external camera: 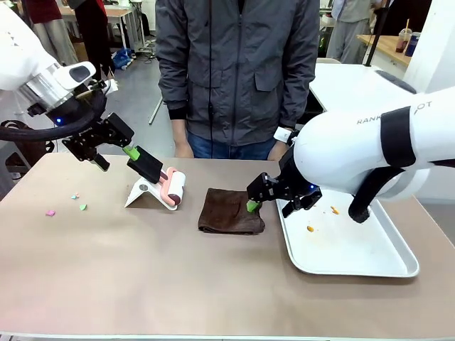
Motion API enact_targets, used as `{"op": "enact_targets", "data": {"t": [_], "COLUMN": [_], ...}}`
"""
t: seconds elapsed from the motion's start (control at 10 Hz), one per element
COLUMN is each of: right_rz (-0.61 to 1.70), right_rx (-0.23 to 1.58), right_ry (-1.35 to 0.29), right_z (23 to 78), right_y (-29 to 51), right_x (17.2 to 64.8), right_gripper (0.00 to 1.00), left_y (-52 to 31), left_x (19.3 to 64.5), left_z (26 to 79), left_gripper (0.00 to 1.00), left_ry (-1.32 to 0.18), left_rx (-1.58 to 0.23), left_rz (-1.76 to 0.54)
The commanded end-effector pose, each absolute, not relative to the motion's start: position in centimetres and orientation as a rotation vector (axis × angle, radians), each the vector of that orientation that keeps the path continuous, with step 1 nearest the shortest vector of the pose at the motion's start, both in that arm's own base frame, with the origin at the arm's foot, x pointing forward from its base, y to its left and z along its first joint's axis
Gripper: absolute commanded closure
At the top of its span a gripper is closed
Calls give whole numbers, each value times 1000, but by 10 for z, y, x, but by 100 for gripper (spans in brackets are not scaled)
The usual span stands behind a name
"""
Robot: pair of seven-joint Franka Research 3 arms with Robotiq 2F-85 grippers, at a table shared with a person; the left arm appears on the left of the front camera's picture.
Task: Clean the surface of the table.
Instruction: Hold the Lint Roller with your left hand and the towel with your right hand.
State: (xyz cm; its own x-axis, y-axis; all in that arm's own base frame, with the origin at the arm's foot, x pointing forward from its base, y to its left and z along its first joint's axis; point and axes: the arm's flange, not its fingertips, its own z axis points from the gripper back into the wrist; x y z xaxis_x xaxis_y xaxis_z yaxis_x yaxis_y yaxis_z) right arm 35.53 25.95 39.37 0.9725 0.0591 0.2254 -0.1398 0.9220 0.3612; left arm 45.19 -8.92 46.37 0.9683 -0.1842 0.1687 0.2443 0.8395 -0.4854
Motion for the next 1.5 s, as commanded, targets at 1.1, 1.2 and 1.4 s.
{"op": "enact_targets", "data": {"t": [1.1,1.2,1.4], "right_rz": [21,14,-7], "right_rx": [179,180,136], "right_ry": [-132,-122,-107], "right_z": [327,324,320], "right_y": [339,340,345], "right_x": [464,468,472], "right_gripper": [0,0,0], "left_y": [-81,-80,-77], "left_x": [557,561,565], "left_z": [419,414,405], "left_gripper": [0,0,0], "left_ry": [7,8,-1], "left_rx": [-580,-574,-615], "left_rz": [-41,-45,-61]}}
